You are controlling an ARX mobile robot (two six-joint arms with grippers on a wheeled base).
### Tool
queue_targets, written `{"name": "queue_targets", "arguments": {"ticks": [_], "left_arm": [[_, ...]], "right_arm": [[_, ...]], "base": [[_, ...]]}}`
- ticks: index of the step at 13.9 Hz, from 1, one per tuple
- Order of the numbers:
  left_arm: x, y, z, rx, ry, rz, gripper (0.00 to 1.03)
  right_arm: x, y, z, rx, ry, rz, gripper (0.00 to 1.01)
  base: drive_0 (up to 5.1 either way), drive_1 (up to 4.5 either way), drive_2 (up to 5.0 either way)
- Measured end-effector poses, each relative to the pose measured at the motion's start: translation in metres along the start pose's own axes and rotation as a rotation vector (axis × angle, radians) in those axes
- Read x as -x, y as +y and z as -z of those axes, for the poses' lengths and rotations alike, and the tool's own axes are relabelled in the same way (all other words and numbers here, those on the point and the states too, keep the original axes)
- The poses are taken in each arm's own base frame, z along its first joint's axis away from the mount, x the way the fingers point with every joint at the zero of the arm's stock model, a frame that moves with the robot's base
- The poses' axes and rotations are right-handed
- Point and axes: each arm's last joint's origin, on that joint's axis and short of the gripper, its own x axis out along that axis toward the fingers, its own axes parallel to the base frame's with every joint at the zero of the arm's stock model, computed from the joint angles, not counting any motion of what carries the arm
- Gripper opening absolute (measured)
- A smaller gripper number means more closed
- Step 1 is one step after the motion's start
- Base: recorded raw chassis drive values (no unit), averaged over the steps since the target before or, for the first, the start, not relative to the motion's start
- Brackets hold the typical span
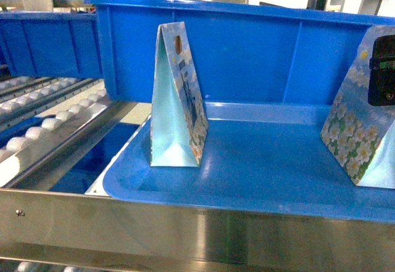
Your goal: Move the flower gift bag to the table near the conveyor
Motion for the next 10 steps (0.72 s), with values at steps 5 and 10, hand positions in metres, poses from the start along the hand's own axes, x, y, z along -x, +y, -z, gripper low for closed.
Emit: {"name": "queue_targets", "arguments": {"ticks": [5, 10], "left_arm": [[0.0, 0.0, 0.0, 0.0, 0.0, 0.0, 0.98], [0.0, 0.0, 0.0, 0.0, 0.0, 0.0, 0.98]], "right_arm": [[0.004, 0.0, 0.003, -0.003, -0.009, -0.019, 0.51], [0.021, 0.001, -0.005, -0.043, -0.045, -0.084, 0.02]], "base": [[0.0, 0.0, 0.0], [0.0, 0.0, 0.0]]}}
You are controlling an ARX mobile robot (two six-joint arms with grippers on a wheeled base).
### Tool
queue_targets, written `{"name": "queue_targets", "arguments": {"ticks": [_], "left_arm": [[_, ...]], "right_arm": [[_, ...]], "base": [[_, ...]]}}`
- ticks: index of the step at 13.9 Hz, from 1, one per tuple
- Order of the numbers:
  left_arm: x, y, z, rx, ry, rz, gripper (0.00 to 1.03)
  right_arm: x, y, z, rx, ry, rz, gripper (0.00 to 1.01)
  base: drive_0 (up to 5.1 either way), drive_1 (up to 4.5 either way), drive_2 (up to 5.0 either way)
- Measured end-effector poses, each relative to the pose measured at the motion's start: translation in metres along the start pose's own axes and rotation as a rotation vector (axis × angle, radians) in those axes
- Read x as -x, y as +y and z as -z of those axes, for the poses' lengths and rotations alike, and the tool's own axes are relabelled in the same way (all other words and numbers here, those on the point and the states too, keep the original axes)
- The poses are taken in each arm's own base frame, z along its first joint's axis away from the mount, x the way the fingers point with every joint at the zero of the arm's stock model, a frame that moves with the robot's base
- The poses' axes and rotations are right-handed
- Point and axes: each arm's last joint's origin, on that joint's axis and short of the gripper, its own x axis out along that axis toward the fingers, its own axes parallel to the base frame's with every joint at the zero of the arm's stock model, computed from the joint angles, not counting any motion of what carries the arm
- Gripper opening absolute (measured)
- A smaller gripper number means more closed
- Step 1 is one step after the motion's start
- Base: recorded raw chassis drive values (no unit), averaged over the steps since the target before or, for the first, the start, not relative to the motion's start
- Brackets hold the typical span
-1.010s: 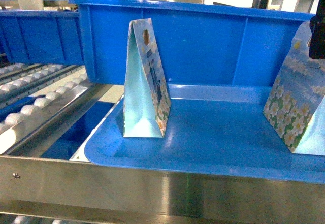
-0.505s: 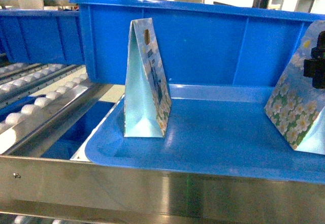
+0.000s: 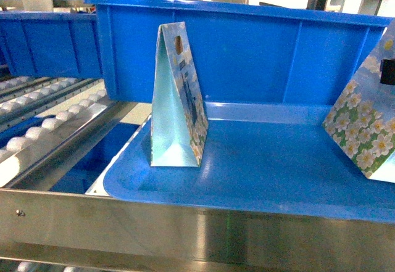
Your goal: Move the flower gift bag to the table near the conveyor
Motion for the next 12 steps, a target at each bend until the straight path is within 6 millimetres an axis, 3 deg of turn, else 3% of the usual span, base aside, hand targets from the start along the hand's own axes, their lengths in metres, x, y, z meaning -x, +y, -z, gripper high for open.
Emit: {"name": "queue_targets", "arguments": {"ticks": [6, 12], "left_arm": [[0.0, 0.0, 0.0, 0.0, 0.0, 0.0, 0.98], [0.0, 0.0, 0.0, 0.0, 0.0, 0.0, 0.98]], "right_arm": [[0.035, 0.008, -0.017, -0.033, -0.067, -0.077, 0.02], [0.106, -0.013, -0.041, -0.075, -0.212, -0.075, 0.02]], "base": [[0.0, 0.0, 0.0], [0.0, 0.0, 0.0]]}}
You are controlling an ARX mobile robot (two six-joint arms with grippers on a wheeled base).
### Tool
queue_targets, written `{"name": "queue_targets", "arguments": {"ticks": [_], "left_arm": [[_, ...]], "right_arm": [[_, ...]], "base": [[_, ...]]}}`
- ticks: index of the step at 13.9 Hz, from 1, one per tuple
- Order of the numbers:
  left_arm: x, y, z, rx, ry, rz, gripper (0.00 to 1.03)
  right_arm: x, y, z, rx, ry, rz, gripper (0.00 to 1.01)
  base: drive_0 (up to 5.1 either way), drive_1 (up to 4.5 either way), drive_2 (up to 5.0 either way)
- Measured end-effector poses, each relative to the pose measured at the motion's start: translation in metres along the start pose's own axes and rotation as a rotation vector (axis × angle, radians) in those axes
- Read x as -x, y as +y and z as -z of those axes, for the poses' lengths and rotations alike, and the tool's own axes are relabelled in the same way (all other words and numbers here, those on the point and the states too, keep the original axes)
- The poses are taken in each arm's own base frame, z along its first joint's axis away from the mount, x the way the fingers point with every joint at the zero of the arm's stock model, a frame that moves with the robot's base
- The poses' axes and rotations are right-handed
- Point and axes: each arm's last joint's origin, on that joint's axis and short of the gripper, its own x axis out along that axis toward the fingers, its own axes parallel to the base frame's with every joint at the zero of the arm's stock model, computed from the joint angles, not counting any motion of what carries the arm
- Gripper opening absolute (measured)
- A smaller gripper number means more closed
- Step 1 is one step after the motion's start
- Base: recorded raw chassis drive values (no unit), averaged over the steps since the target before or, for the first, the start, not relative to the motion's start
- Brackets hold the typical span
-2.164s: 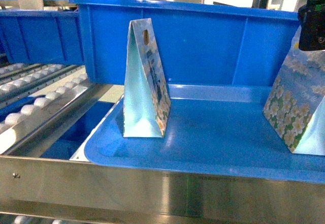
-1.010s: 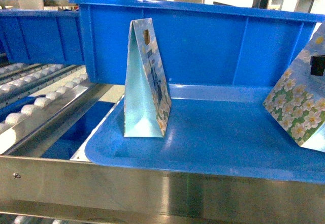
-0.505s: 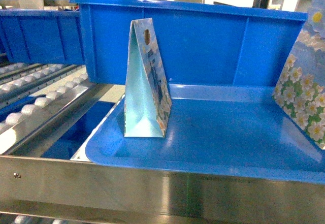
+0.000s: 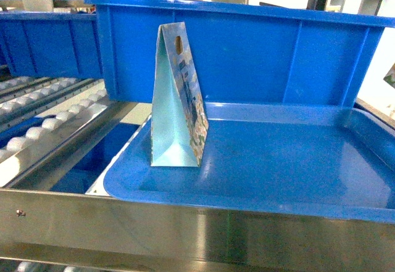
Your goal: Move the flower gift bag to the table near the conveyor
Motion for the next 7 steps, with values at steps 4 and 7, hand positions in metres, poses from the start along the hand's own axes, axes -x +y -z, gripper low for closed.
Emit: {"name": "queue_targets", "arguments": {"ticks": [4, 7], "left_arm": [[0.0, 0.0, 0.0, 0.0, 0.0, 0.0, 0.98], [0.0, 0.0, 0.0, 0.0, 0.0, 0.0, 0.98]], "right_arm": [[0.042, -0.019, -0.005, -0.001, -0.045, 0.059, 0.02], [0.073, -0.033, 0.011, 0.01, -0.038, 0.097, 0.02]], "base": [[0.0, 0.0, 0.0], [0.0, 0.0, 0.0]]}}
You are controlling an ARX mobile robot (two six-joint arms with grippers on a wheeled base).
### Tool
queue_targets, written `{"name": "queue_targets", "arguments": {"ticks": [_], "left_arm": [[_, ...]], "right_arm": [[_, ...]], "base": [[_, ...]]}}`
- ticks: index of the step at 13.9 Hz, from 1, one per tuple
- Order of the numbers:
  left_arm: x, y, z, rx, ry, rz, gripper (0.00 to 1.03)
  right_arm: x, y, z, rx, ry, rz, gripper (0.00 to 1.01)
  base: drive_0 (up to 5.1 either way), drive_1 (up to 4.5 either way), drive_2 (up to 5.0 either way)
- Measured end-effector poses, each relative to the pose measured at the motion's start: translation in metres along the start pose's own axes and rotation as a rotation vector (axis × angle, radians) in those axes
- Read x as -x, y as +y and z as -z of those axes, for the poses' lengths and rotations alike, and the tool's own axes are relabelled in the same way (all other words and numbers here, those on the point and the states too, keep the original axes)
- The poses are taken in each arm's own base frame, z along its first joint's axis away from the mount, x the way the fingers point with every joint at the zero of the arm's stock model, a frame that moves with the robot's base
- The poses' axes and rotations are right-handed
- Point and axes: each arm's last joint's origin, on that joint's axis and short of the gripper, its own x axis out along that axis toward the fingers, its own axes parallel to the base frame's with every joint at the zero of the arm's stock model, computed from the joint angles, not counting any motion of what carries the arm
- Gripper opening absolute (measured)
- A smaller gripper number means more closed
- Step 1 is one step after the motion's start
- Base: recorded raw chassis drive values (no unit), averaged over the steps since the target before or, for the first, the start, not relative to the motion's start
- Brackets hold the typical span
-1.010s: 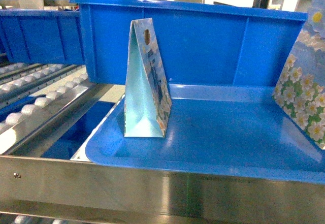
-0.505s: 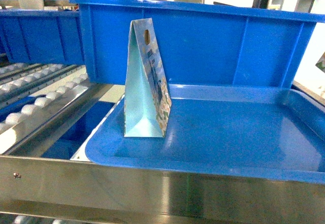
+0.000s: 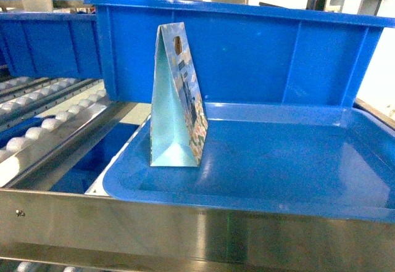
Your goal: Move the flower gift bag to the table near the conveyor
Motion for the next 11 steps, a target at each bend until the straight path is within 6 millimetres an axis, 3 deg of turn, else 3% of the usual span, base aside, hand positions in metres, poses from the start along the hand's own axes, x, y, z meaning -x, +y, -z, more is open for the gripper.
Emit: {"name": "queue_targets", "arguments": {"ticks": [2, 7, 11], "left_arm": [[0.0, 0.0, 0.0, 0.0, 0.0, 0.0, 0.98], [0.0, 0.0, 0.0, 0.0, 0.0, 0.0, 0.98], [-0.035, -0.012, -0.014, 0.037, 0.024, 0.061, 0.98]], "right_arm": [[0.01, -0.005, 0.009, 0.007, -0.001, 0.007, 0.02], [0.01, -0.005, 0.014, 0.024, 0.017, 0.01, 0.02], [0.01, -0.005, 0.014, 0.025, 0.017, 0.01, 0.02]], "base": [[0.0, 0.0, 0.0], [0.0, 0.0, 0.0], [0.0, 0.0, 0.0]]}}
